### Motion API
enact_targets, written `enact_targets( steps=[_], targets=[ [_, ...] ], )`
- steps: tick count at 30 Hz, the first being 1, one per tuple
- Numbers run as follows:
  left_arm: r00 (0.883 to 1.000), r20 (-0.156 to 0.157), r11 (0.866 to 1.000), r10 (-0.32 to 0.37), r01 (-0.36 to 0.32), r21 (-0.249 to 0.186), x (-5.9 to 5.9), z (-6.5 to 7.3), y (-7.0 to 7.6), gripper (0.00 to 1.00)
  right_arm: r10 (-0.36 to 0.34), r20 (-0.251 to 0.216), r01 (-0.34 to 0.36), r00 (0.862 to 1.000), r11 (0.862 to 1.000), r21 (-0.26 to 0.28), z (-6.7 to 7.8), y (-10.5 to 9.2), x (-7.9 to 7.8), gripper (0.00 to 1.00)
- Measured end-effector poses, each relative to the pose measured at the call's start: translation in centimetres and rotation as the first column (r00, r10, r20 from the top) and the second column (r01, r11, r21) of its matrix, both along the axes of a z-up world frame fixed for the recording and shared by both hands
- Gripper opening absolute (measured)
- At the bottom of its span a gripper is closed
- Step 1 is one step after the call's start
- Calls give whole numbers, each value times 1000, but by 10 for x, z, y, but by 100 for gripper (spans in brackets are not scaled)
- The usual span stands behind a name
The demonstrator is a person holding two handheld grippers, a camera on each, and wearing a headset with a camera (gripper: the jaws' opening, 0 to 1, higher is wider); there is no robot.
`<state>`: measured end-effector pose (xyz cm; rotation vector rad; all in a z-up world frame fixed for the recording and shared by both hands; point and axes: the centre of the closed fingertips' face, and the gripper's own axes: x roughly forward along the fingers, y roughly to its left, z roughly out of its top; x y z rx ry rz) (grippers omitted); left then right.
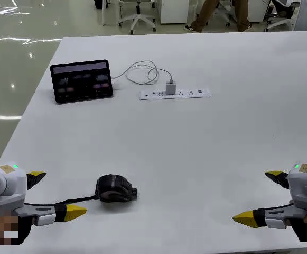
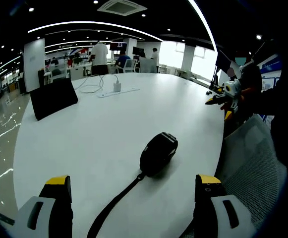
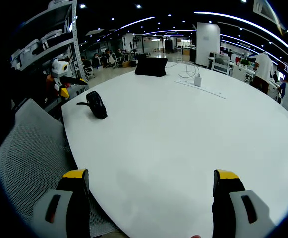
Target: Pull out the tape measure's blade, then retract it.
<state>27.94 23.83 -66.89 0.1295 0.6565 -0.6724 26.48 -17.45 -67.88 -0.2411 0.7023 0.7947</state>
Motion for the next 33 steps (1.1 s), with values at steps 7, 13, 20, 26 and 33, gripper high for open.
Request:
enact_targets(
  steps=[7, 13, 20, 26, 33],
  targets=[
    [998, 13, 999, -54, 53, 8, 8, 0, -9, 100, 2, 45, -3, 999, 1000, 18, 5, 2, 10, 100],
    [995, 8, 995, -99, 98, 13, 14, 1, -20, 100, 6, -26, -6, 1000, 1000, 4, -4, 4, 7, 100],
    [986, -13, 986, -164, 164, 35, 18, -3, -32, 100, 45, 0, -45, 999, 999, -14, -6, 10, 12, 100],
    [982, -18, 981, -189, 190, 43, 22, -7, -37, 100, 61, 5, -61, 998, 998, -18, -9, 16, 18, 100],
    [973, -26, 969, -231, 232, 80, 25, -13, -47, 100, 86, 4, -86, 996, 996, -15, -13, 31, 23, 100]
  ],
)
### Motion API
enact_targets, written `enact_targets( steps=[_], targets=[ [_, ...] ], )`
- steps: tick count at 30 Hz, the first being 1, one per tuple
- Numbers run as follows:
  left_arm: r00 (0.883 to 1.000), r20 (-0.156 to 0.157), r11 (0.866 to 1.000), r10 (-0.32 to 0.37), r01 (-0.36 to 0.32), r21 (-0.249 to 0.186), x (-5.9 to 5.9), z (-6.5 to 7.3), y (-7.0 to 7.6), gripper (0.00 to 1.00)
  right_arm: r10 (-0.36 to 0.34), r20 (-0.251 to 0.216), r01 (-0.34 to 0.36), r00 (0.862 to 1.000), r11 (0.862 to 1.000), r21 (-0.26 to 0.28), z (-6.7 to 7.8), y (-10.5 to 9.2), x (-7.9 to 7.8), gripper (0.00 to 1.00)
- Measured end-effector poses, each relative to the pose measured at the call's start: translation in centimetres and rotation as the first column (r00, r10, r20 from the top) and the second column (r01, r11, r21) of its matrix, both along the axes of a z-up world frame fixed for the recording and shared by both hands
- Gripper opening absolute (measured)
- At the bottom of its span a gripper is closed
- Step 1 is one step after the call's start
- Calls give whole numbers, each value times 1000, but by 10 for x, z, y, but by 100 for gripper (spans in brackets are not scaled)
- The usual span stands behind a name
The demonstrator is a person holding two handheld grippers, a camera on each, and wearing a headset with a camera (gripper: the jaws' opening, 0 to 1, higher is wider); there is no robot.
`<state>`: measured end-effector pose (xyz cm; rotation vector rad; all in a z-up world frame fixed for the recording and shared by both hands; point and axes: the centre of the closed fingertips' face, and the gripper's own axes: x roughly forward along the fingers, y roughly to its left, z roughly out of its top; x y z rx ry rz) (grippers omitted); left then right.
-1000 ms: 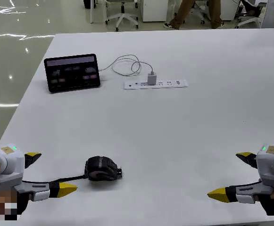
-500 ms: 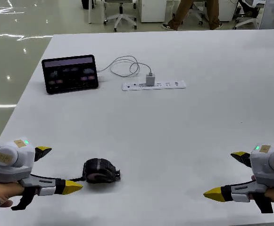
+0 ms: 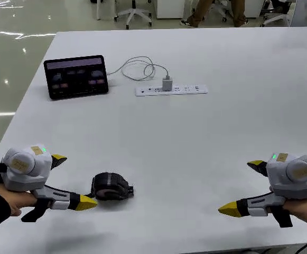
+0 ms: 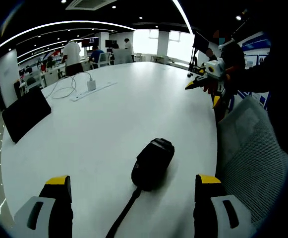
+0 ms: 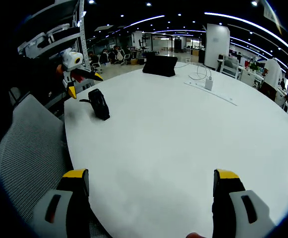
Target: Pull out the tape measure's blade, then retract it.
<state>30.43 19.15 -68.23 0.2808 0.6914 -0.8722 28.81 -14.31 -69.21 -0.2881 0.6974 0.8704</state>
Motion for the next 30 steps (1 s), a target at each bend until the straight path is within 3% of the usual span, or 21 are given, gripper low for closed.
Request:
enact_targets(
  steps=[2, 6, 9, 10, 16, 27, 30],
  targets=[
    [1000, 9, 1000, -21, 21, 7, 2, -1, -3, 99, 11, -2, -11, 1000, 1000, 2, -1, 5, 1, 100],
    [998, -5, 998, -57, 57, 23, 1, -3, -9, 97, 28, -1, -28, 1000, 1000, 3, -3, 13, 2, 100],
    [995, -5, 991, -99, 99, 90, 2, -8, -8, 97, 62, -3, -62, 998, 998, -19, -10, 17, 0, 100],
    [994, -21, 988, -106, 107, 108, 1, -9, -8, 96, 67, -4, -67, 998, 998, -20, -9, 19, 1, 100],
    [990, -66, 984, -122, 130, 124, -1, -12, -11, 88, 83, -5, -84, 996, 996, -15, -7, 26, 0, 100],
    [967, -93, 951, -239, 252, 181, 6, -19, -26, 86, 120, -4, -120, 993, 993, -10, -6, 42, 0, 100],
    [959, -114, 943, -259, 277, 185, 3, -20, -29, 85, 126, -3, -126, 992, 992, -8, -7, 43, 1, 100]
  ],
)
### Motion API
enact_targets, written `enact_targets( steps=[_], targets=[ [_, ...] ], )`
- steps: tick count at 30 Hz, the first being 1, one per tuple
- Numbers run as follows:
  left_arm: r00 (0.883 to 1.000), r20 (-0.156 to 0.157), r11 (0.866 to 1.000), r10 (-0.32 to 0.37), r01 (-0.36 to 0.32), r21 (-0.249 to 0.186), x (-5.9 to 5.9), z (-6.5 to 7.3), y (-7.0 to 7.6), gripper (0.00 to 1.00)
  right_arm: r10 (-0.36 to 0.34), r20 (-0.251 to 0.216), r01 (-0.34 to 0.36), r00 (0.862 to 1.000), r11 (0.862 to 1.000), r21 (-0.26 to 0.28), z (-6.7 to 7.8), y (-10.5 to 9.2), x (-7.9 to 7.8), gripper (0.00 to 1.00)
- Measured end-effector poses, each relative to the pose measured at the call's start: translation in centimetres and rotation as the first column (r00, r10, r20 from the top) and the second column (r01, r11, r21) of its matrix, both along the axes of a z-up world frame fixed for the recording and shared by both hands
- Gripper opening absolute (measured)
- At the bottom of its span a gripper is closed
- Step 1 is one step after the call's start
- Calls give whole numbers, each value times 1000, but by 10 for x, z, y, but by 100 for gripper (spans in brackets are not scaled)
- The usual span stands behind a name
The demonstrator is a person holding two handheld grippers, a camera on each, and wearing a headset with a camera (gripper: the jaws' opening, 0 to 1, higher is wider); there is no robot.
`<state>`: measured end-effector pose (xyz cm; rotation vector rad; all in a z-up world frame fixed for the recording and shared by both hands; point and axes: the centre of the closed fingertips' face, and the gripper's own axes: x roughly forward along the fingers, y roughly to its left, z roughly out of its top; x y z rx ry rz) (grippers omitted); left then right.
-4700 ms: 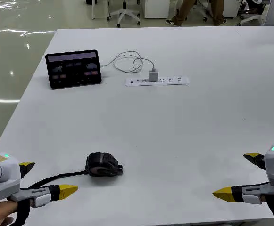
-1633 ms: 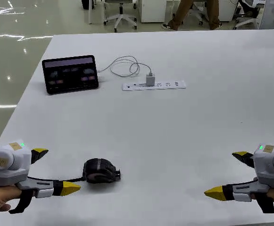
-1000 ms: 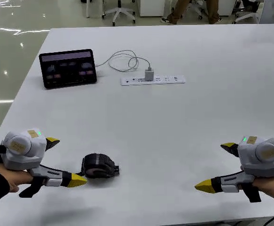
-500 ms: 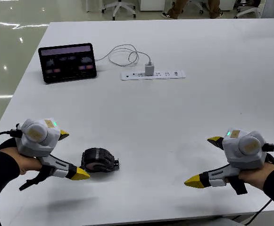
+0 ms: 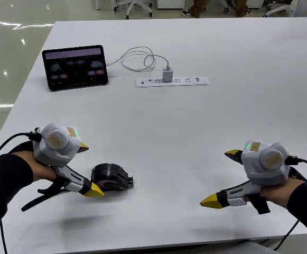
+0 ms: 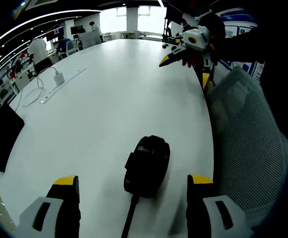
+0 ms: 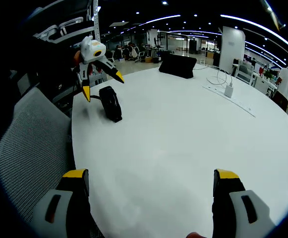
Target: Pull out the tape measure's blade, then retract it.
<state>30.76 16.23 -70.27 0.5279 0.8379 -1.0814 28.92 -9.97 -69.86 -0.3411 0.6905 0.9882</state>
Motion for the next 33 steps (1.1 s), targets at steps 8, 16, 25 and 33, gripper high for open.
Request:
enact_targets(
  steps=[8, 16, 25, 33],
  targets=[
    [999, -30, 999, -27, 28, 27, -3, -4, -7, 73, 35, 5, -36, 999, 999, 8, 1, 7, 0, 100],
    [997, -36, 997, -63, 65, 38, -5, -10, -15, 73, 98, 12, -98, 995, 995, 23, 2, 25, -1, 100],
    [993, -47, 992, -106, 109, 66, -9, -13, -21, 62, 171, 15, -171, 985, 985, 4, 2, 48, 0, 100],
    [988, -45, 986, -150, 153, 72, -9, -13, -30, 58, 217, 22, -217, 976, 976, -3, 1, 71, 6, 100]
  ],
)
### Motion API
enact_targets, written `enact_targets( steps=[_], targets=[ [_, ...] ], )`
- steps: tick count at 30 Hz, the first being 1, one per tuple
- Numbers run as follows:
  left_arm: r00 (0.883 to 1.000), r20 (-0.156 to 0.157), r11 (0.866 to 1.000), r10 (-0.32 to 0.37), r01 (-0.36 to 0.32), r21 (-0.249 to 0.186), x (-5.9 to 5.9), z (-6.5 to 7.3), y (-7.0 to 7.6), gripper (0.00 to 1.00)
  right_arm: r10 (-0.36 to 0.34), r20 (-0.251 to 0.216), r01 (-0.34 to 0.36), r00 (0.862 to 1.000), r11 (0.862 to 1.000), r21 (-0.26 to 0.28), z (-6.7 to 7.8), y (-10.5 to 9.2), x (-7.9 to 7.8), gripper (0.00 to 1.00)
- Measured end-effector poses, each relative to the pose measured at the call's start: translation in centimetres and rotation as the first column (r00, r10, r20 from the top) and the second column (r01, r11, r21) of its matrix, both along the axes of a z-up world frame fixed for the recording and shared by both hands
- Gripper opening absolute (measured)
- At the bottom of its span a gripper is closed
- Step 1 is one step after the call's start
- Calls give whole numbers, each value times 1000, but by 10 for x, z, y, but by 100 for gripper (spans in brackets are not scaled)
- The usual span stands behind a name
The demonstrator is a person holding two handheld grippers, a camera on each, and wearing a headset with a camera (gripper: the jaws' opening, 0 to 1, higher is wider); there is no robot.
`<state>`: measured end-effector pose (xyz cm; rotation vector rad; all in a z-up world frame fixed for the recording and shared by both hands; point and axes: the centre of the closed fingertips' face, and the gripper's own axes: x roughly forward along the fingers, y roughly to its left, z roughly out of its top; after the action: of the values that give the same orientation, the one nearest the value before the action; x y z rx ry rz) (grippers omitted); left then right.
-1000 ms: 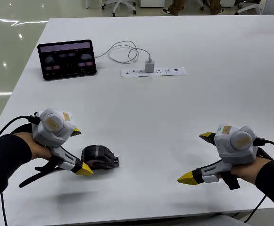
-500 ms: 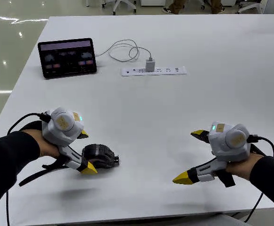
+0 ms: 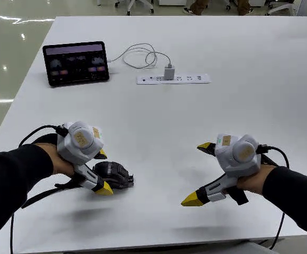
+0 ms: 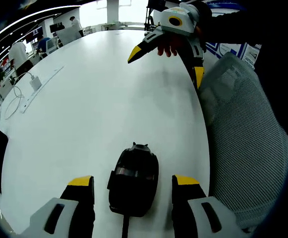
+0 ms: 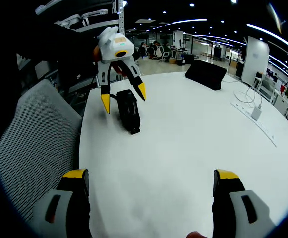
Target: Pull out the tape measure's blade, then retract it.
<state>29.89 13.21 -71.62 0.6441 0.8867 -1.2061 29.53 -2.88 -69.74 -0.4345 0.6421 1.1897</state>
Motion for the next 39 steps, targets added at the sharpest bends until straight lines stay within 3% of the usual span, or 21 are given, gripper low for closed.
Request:
enact_targets(
  steps=[5, 15, 25, 28, 29, 33, 36, 39],
  targets=[
    [999, -16, 1000, -30, 30, 8, -3, -2, -1, 53, 36, -7, -36, 999, 999, -4, -6, 17, 1, 100],
    [998, -7, 998, -60, 60, 32, -1, -7, 0, 50, 25, -38, -25, 999, 1000, 9, -17, 39, 11, 100],
    [995, 0, 993, -102, 101, 68, 1, -12, 1, 43, 135, -22, -136, 991, 990, -30, -26, 58, 7, 98],
    [995, 10, 993, -95, 94, 72, 3, -13, -1, 38, 170, -16, -170, 985, 985, -37, -24, 65, 4, 99],
    [994, 28, 992, -101, 99, 83, 5, -13, 1, 36, 173, -16, -174, 985, 984, -36, -23, 67, 5, 99],
    [988, 42, 984, -150, 145, 101, 4, -15, 2, 34, 197, -23, -198, 980, 980, -35, -22, 72, 4, 93],
    [989, 32, 984, -143, 139, 111, 4, -15, 1, 34, 207, -10, -207, 978, 977, -38, -21, 77, 6, 94],
    [991, 19, 986, -131, 128, 109, 4, -16, 2, 34, 205, -36, -207, 978, 978, -31, -23, 83, 5, 95]
  ],
)
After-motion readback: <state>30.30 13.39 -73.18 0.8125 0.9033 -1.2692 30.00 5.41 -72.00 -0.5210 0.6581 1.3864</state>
